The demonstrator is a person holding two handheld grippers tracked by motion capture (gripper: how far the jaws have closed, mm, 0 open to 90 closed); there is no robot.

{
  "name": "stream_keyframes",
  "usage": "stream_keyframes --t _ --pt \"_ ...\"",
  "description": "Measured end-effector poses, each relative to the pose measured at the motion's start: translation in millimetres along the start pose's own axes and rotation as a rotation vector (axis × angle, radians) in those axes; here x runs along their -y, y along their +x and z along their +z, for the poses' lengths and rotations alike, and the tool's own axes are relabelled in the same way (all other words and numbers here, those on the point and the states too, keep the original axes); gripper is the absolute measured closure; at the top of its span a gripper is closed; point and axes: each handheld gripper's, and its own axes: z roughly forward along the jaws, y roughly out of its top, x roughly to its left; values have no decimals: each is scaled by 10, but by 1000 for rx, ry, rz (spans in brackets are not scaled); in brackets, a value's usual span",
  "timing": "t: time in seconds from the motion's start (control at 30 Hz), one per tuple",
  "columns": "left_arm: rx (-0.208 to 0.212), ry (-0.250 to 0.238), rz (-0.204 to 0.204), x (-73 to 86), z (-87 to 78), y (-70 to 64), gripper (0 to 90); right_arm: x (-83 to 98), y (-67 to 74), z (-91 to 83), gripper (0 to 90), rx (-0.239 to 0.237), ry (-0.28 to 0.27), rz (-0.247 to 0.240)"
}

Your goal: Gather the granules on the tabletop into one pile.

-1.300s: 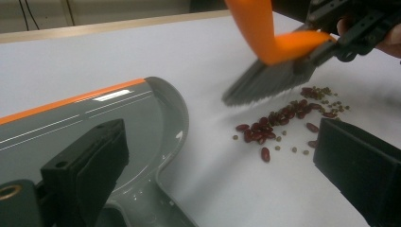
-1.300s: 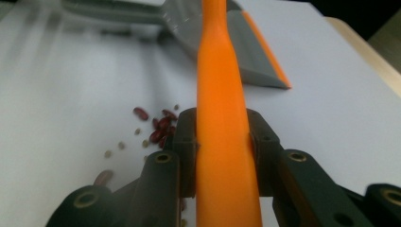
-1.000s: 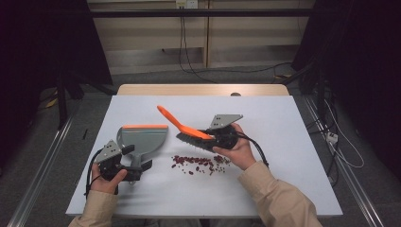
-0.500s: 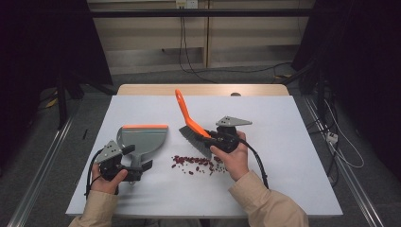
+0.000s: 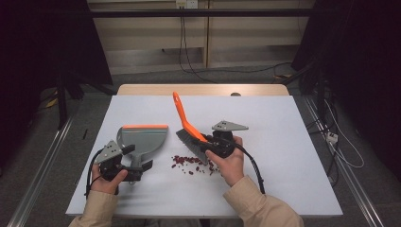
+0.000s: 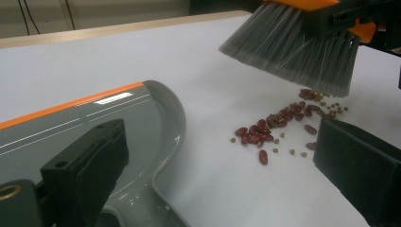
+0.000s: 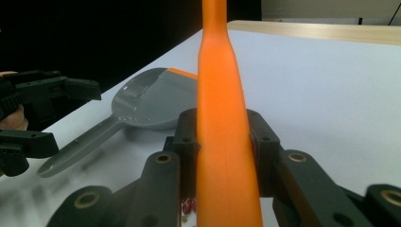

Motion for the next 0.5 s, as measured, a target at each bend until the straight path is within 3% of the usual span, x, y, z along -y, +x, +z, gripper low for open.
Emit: stream_keyframes --t 0.5 --pt "0 -4 -1 -2 -9 3 40 153 280 157 710 -37 33 44"
